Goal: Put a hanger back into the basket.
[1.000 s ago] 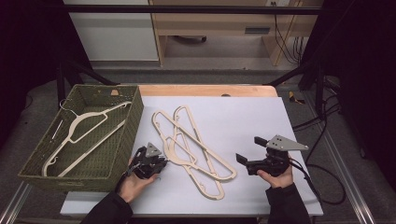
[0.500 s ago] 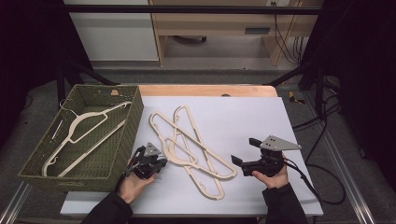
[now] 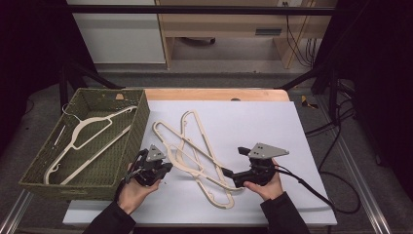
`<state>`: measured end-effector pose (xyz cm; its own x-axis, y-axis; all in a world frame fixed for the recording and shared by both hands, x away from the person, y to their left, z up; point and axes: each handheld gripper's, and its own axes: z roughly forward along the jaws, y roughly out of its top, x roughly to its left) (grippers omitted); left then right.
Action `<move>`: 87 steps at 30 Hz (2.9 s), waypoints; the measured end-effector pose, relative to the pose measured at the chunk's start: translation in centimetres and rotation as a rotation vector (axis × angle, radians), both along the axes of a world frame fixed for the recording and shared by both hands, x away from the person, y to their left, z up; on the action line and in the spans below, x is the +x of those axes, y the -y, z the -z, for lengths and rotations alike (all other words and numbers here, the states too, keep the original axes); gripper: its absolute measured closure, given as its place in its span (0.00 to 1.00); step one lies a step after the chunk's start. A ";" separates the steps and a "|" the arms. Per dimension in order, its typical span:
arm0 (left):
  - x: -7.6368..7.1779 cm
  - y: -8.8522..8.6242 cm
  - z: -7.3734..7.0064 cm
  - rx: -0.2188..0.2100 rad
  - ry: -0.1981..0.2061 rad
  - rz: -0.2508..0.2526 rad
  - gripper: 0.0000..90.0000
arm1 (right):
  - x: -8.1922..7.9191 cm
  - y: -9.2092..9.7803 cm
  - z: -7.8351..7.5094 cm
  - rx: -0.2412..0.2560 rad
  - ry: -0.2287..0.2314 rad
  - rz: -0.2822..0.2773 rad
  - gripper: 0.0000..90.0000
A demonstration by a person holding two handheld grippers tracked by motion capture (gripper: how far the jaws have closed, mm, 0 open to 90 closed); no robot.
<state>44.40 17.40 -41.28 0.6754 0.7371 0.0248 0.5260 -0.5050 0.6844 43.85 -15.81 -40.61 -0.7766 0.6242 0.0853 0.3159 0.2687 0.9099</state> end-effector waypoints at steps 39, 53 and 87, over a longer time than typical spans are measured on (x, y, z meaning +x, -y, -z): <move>-0.4 2.2 -3.2 0.065 -0.034 0.024 0.99 | 1.5 -9.9 4.1 -0.212 -0.037 -0.194 0.58; -0.4 2.0 -3.2 0.044 -0.049 0.016 0.99 | 1.2 -10.6 4.3 -0.316 0.029 -0.214 0.83; -0.4 -4.4 -6.5 -0.277 0.202 0.067 0.08 | 3.2 -4.9 -0.3 -0.269 0.100 -0.077 0.97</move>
